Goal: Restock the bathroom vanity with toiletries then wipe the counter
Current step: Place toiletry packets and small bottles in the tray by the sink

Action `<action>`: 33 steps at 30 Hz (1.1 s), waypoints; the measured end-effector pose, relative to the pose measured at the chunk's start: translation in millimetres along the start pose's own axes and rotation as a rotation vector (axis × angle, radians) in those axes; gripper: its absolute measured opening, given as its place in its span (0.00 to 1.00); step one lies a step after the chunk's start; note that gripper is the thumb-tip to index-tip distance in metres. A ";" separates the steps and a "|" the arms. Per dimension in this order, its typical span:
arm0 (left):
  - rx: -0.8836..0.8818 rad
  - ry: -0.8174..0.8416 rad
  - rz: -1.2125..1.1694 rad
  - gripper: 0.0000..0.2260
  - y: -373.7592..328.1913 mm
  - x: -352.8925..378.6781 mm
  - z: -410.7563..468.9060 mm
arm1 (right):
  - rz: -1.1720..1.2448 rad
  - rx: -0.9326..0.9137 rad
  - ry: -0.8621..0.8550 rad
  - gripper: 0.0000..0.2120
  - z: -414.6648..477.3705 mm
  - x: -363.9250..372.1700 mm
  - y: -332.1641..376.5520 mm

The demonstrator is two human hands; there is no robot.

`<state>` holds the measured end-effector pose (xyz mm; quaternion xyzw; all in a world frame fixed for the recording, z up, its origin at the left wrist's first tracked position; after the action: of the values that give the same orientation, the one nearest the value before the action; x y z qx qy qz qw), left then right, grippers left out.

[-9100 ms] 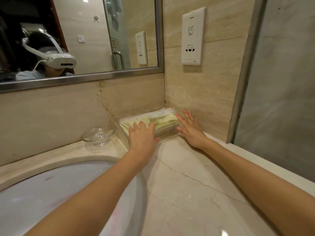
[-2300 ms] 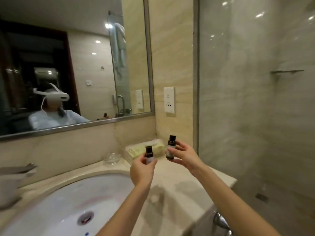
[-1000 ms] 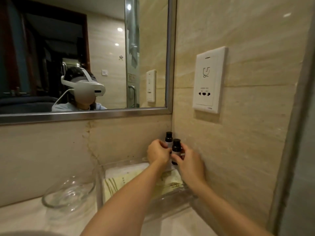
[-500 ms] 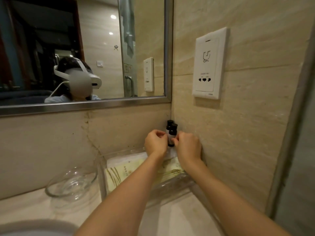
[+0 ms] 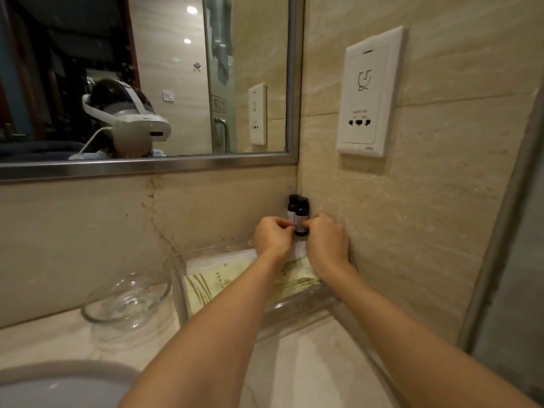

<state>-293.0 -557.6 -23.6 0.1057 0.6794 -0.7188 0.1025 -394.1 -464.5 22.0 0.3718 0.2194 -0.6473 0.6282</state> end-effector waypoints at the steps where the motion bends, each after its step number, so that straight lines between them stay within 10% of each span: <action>1: -0.005 -0.007 -0.005 0.04 0.6 -0.5 1.7 | 0.003 0.006 0.011 0.11 0.2 0.6 -0.4; 17: 0.158 0.059 0.592 0.14 -15.3 -52.8 -159.7 | -0.011 0.063 0.340 0.12 -109.3 -80.8 -12.7; 33: 0.706 0.664 0.781 0.11 -7.3 87.9 -544.5 | -0.151 0.446 0.265 0.09 -439.1 -288.5 -111.3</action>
<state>-372.3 -13.8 -71.9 0.5919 0.3077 -0.7382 0.0999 -431.4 65.6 -55.4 0.5652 0.1789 -0.6703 0.4464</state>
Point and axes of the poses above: each hand's wrist, its own z-axis towards the middle knuckle, its own x-axis out of the palm, y = z × x, the point moved 10 cm from there along z, towards the middle knuckle, and after that the axes turned 12 degrees about -x, right-handed, at the moved point
